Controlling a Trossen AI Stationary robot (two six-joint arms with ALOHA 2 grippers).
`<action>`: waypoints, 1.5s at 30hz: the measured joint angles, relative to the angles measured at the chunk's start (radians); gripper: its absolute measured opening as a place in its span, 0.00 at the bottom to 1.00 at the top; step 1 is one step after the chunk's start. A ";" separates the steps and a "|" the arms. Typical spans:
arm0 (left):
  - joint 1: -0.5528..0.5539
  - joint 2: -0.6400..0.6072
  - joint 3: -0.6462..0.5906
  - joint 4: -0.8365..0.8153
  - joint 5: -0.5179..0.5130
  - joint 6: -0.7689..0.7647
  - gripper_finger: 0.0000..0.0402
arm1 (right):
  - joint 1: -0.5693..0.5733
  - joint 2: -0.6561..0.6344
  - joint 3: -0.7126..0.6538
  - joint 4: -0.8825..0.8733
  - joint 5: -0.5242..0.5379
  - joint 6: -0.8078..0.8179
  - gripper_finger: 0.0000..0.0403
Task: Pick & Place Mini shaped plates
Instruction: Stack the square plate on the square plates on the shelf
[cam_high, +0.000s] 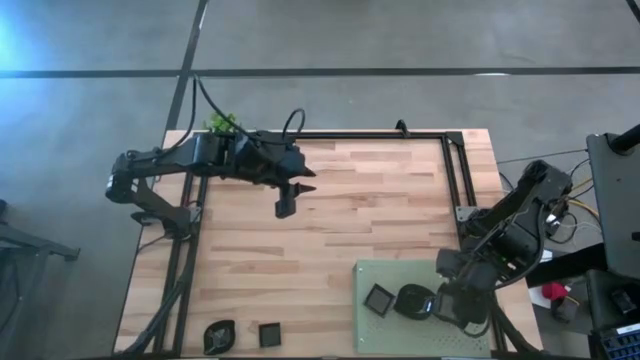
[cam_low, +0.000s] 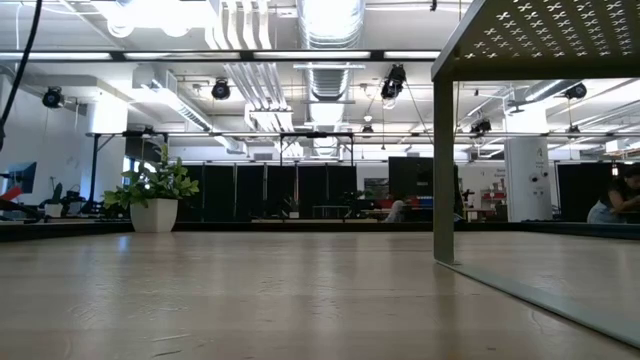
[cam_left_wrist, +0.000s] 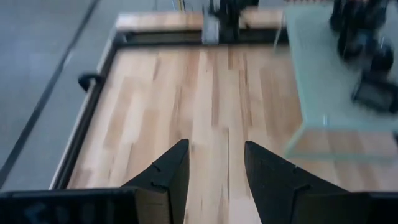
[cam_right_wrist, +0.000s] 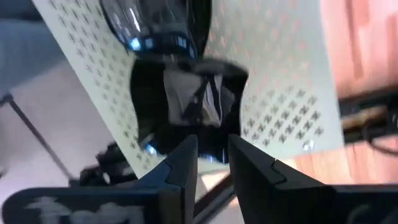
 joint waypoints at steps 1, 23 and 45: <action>-0.005 0.000 0.000 -0.031 0.001 0.005 0.37 | 0.000 -0.004 0.010 0.000 0.027 -0.001 0.21; -0.374 -0.004 -0.189 -0.239 0.018 -0.472 0.37 | -0.001 -0.095 0.157 0.015 0.714 -0.260 0.16; -0.628 -0.003 -0.865 0.585 0.230 -0.905 0.37 | 0.000 -0.106 0.157 0.016 0.672 -0.312 0.15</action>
